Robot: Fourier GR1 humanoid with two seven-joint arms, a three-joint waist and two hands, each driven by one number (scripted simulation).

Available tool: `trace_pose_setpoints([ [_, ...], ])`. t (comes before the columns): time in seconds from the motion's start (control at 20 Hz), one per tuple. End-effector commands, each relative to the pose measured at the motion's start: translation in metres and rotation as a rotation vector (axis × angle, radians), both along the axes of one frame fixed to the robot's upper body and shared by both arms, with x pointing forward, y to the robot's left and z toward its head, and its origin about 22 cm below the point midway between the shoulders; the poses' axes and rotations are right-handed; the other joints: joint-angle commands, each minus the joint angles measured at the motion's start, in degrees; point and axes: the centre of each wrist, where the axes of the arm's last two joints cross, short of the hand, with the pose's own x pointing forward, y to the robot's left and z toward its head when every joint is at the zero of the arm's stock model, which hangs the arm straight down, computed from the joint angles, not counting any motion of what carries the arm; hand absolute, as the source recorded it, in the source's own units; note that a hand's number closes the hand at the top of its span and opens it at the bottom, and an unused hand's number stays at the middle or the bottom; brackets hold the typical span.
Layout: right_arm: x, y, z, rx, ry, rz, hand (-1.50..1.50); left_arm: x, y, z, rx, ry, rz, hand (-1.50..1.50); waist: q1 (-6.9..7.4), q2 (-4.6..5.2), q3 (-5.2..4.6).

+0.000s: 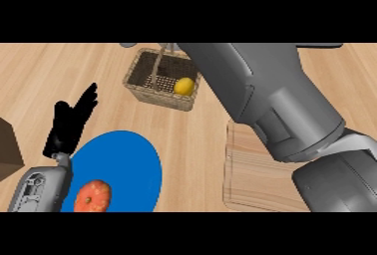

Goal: Pick the lemon from the cutting board and place it in the basket

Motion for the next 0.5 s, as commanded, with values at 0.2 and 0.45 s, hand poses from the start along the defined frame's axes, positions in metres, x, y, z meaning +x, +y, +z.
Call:
trace_pose_setpoints([
  [0.2, 0.008, -0.026, -0.003, 0.231, -0.053, -0.154, -1.5, -0.008, 0.015, -0.004, -0.005, 0.029, 0.051, 0.0, -3.79, -1.36, 0.17],
  [0.45, 0.013, -0.067, 0.004, 0.23, -0.064, -0.145, -1.5, -0.019, 0.01, -0.005, -0.017, 0.024, 0.085, 0.0, -5.55, -2.42, 0.32],
])
